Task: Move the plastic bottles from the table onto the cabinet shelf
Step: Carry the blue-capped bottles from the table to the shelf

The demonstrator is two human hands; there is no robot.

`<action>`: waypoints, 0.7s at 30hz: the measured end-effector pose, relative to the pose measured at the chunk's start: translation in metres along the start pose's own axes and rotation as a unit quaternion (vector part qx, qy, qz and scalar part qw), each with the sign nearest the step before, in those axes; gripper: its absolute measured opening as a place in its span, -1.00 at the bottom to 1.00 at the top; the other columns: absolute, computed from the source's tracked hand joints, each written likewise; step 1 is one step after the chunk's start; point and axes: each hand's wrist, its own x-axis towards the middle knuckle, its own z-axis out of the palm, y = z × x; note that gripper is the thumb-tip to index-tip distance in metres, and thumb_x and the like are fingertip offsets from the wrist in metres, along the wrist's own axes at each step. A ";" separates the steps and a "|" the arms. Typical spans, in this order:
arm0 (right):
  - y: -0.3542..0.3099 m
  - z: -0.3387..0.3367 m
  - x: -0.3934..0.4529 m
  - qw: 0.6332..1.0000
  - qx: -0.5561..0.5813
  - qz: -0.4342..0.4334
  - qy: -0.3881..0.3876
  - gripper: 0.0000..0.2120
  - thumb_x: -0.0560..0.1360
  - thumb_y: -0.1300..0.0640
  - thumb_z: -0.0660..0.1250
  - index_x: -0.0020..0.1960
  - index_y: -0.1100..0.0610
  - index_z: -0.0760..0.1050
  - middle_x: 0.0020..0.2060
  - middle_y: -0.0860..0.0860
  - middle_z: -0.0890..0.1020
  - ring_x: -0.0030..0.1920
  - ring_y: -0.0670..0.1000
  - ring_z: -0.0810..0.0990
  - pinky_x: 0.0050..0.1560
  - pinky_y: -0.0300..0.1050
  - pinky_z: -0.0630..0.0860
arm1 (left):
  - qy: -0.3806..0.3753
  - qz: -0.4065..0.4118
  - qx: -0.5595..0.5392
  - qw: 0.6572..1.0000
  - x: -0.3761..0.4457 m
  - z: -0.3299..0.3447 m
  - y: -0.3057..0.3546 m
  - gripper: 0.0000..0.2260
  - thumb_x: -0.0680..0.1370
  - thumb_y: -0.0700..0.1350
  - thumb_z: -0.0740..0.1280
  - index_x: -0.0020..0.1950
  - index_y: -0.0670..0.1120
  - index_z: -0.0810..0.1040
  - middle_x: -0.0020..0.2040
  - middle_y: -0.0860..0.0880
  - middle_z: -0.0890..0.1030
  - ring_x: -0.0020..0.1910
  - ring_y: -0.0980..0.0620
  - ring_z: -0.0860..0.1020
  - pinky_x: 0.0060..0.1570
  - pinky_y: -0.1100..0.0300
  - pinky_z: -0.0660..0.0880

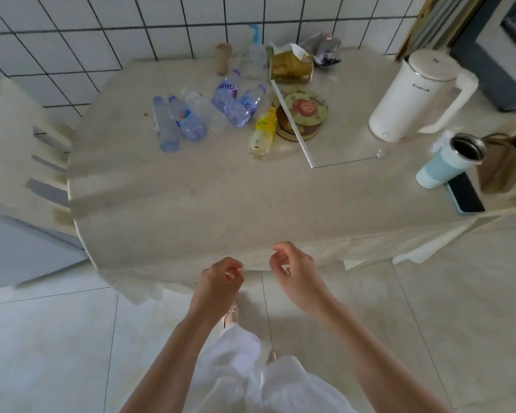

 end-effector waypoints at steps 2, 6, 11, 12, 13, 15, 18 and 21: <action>-0.010 0.005 0.030 1.000 0.001 -0.002 -0.005 -0.77 0.54 0.17 0.30 0.18 0.19 0.50 -0.07 0.02 0.63 -0.03 -0.01 0.61 0.07 -0.07 0.54 | 0.003 -0.001 -0.006 1.000 0.030 -0.012 0.002 -0.86 0.53 -0.20 0.33 0.00 -0.03 0.64 -0.21 0.08 0.64 -0.27 0.31 0.55 -0.26 0.48 0.41; -0.034 0.018 0.089 1.000 0.002 0.007 -0.017 -0.75 0.54 0.15 0.30 0.21 0.17 0.49 -0.05 0.01 0.63 -0.03 -0.03 0.61 0.07 -0.05 0.55 | 0.009 -0.012 0.002 1.000 0.091 -0.043 0.009 -0.85 0.52 -0.20 0.33 -0.02 0.00 0.64 -0.21 0.11 0.62 -0.27 0.25 0.55 -0.25 0.40 0.38; -0.067 0.030 0.158 1.000 0.009 0.017 -0.003 -0.75 0.53 0.17 0.31 0.20 0.18 0.51 -0.05 0.05 0.65 -0.02 0.01 0.62 0.08 -0.02 0.55 | 0.012 -0.014 0.003 1.000 0.167 -0.084 0.021 -0.85 0.49 -0.23 0.34 -0.03 -0.02 0.64 -0.20 0.08 0.62 -0.25 0.11 0.56 -0.29 0.46 0.32; -0.074 0.031 0.170 1.000 0.010 0.016 0.001 -0.75 0.53 0.17 0.31 0.20 0.19 0.51 -0.06 0.05 0.66 -0.03 0.02 0.63 0.08 -0.02 0.55 | 0.013 -0.009 0.008 1.000 0.181 -0.091 0.024 -0.84 0.49 -0.23 0.34 -0.01 -0.05 0.65 -0.17 0.05 0.63 -0.23 0.09 0.56 -0.23 0.40 0.34; -0.080 0.031 0.182 1.000 0.012 0.015 0.003 -0.75 0.53 0.18 0.31 0.20 0.20 0.51 -0.06 0.06 0.66 -0.03 0.03 0.63 0.09 -0.03 0.54 | 0.017 -0.007 0.011 1.000 0.195 -0.098 0.027 -0.84 0.49 -0.23 0.35 0.02 -0.08 0.65 -0.14 0.01 0.65 -0.21 0.07 0.56 -0.18 0.35 0.36; -0.091 0.033 0.208 1.000 0.016 0.013 0.001 -0.74 0.53 0.19 0.31 0.20 0.21 0.51 -0.06 0.06 0.66 -0.03 0.04 0.63 0.09 -0.06 0.53 | 0.028 -0.014 0.009 0.999 0.225 -0.111 0.033 -0.81 0.49 -0.22 0.35 0.07 -0.11 0.64 -0.08 -0.01 0.65 -0.14 0.01 0.59 -0.10 0.29 0.40; -0.104 0.030 0.245 1.000 0.014 0.013 -0.003 -0.75 0.53 0.20 0.31 0.19 0.23 0.51 -0.05 0.08 0.66 -0.05 0.05 0.63 0.06 -0.11 0.51 | 0.041 -0.037 -0.002 0.998 0.267 -0.127 0.041 -0.75 0.50 -0.19 0.36 0.17 -0.11 0.60 0.05 -0.05 0.64 0.04 -0.09 0.61 0.07 0.19 0.45; -0.113 0.023 0.286 1.000 0.015 0.022 0.004 -0.76 0.52 0.21 0.31 0.18 0.24 0.52 -0.05 0.09 0.66 -0.07 0.06 0.63 0.05 -0.10 0.51 | 0.074 -0.063 -0.008 0.995 0.309 -0.141 0.048 -0.67 0.51 -0.16 0.36 0.28 -0.13 0.52 0.20 -0.10 0.58 0.18 -0.13 0.54 0.10 0.18 0.36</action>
